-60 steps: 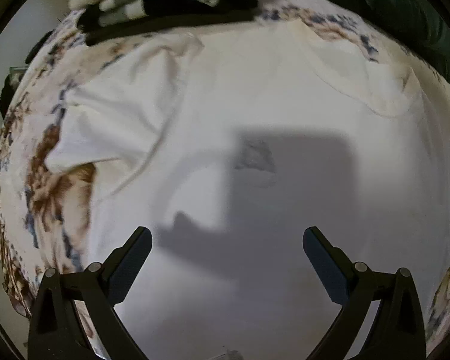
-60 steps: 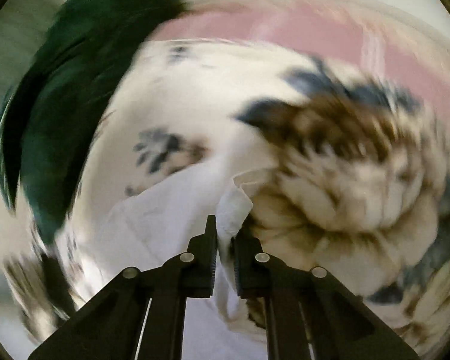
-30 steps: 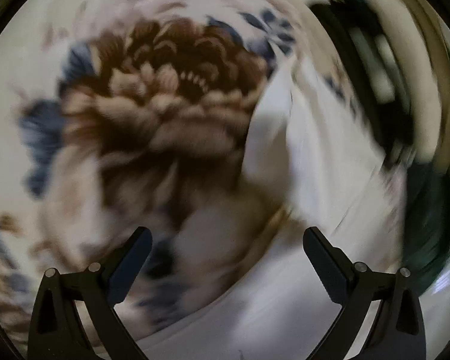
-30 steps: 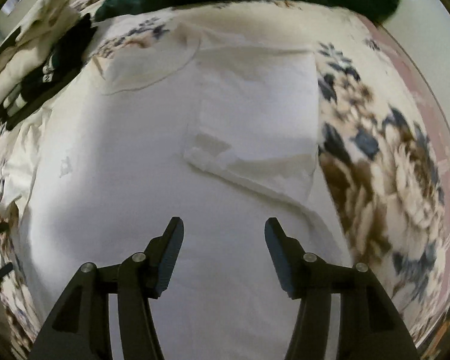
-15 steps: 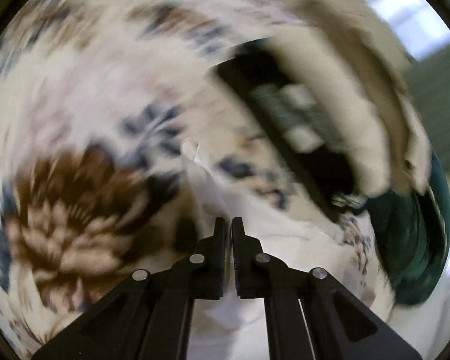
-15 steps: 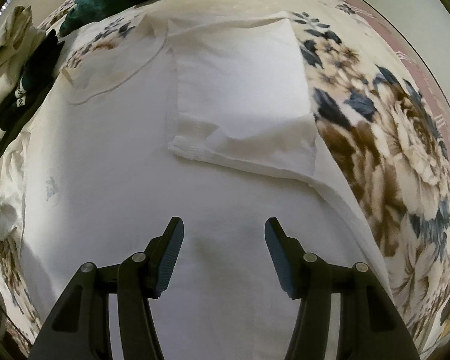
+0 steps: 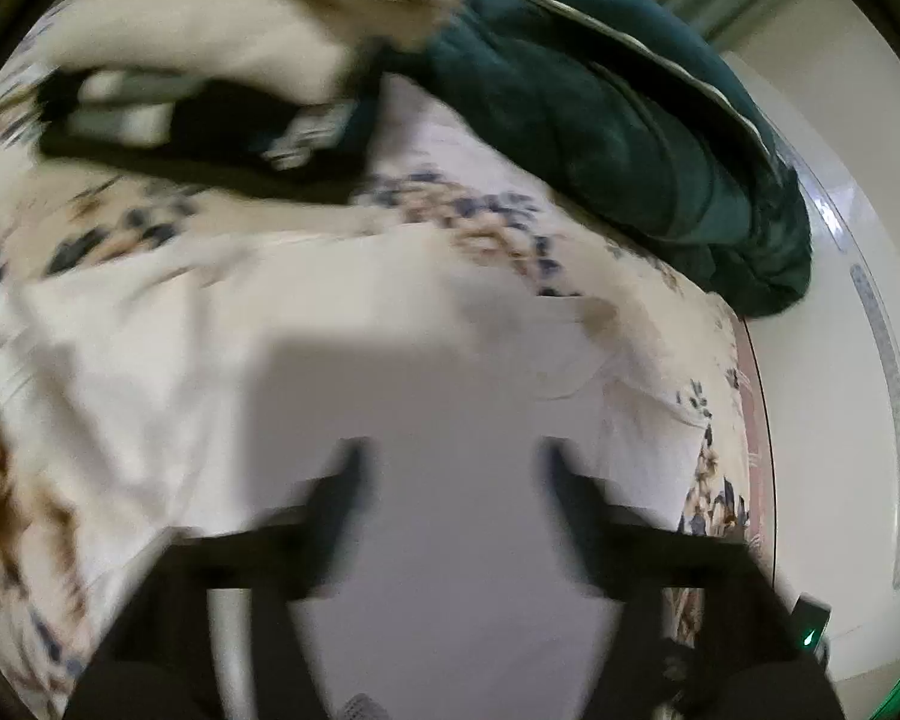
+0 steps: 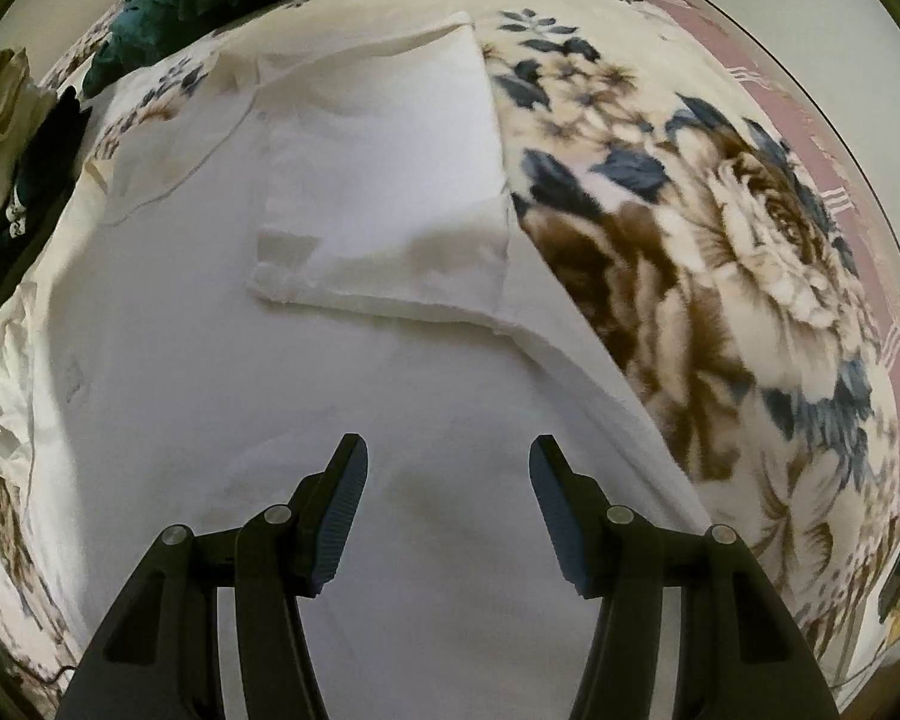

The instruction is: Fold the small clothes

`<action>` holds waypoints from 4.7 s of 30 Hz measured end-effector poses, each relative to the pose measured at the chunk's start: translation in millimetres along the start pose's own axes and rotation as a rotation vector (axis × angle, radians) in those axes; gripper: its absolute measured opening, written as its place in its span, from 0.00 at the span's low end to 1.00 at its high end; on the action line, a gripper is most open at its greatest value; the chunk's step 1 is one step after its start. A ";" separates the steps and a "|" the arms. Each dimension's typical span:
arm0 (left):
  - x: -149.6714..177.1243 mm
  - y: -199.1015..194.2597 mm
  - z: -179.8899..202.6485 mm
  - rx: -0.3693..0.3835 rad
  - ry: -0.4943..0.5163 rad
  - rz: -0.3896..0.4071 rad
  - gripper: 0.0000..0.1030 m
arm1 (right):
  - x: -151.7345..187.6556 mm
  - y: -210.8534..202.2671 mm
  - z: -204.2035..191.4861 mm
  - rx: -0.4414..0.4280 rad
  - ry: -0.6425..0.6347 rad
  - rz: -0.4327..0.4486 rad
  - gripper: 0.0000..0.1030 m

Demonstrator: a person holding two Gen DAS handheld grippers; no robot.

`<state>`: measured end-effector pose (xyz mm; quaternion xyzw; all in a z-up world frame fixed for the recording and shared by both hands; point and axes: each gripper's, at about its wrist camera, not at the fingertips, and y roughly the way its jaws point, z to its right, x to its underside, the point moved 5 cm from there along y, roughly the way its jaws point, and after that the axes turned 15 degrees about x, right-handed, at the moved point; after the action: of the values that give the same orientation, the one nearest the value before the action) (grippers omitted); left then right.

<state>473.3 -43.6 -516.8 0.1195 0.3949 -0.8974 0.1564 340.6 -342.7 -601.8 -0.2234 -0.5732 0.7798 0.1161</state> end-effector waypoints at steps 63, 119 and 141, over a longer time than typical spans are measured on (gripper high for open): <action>-39.6 -47.6 -99.7 -0.078 -0.096 0.078 0.73 | -13.8 -15.9 -90.0 -0.288 -0.040 -0.079 0.57; -89.2 39.6 -121.6 -0.420 0.227 -0.109 0.73 | -62.5 10.1 -143.5 -0.469 0.037 -0.259 0.43; -34.6 13.3 -65.2 -0.450 0.305 -0.054 0.73 | -53.1 -15.6 -63.5 -0.239 0.000 -0.002 0.47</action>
<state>516.2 2.9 -557.1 0.2047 0.6066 -0.7624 0.0937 416.3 -307.5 -591.0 -0.2349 -0.6625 0.7057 0.0893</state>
